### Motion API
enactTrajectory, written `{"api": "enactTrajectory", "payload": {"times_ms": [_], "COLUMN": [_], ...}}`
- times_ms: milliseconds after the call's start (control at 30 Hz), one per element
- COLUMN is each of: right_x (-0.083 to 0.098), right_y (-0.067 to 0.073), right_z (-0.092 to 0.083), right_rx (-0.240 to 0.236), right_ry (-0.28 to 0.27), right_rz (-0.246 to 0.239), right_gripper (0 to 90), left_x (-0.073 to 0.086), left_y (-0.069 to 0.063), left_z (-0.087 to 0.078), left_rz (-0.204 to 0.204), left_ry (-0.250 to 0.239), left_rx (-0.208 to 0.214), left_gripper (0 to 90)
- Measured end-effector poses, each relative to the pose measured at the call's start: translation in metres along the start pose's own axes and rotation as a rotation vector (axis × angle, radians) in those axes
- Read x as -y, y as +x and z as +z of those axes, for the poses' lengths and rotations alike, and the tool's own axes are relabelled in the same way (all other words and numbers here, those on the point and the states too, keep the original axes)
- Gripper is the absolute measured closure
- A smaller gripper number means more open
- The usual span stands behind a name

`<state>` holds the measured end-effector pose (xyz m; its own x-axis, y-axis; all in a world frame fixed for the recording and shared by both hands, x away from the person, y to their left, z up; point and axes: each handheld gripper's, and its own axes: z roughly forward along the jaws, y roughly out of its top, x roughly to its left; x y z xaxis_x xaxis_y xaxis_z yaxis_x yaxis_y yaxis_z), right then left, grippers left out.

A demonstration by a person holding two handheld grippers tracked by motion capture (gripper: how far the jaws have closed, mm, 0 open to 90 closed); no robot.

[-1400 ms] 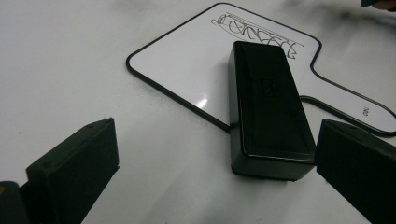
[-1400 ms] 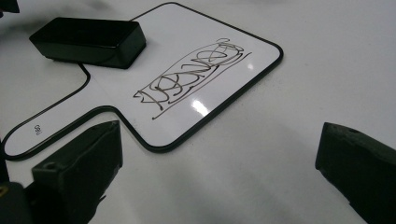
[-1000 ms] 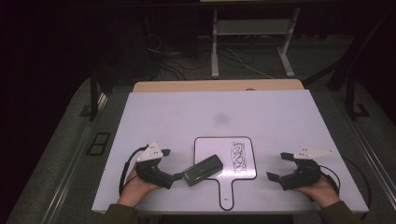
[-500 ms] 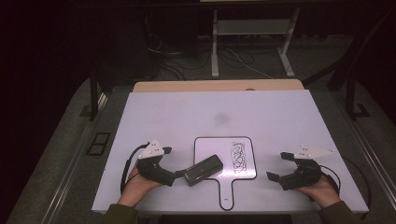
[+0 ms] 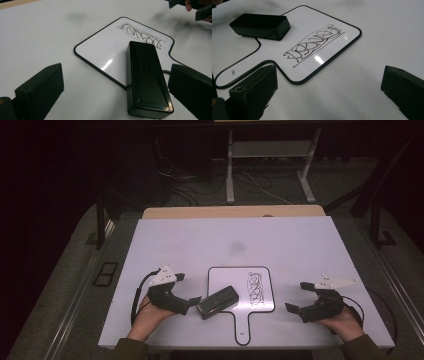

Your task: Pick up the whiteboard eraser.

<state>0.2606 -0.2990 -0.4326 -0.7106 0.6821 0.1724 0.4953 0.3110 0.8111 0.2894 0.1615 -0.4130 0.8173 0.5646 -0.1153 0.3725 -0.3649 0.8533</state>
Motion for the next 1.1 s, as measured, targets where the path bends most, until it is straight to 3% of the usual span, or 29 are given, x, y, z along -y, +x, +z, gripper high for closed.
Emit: {"api": "enactTrajectory", "payload": {"times_ms": [533,1100], "right_x": [0.001,0.001], "right_y": [0.000,-0.001], "right_z": [-0.001,-0.001], "right_rx": [-0.003,-0.005], "right_ry": [-0.004,-0.003], "right_rz": [0.008,0.012], "right_gripper": [0.0,0.0], "left_x": [-0.018,-0.039], "left_y": [-0.006,-0.020], "left_z": [0.014,0.042], "left_rz": [0.028,0.057], "left_ry": [0.010,0.008], "left_rx": [0.031,0.072], "left_gripper": [0.0,0.0]}}
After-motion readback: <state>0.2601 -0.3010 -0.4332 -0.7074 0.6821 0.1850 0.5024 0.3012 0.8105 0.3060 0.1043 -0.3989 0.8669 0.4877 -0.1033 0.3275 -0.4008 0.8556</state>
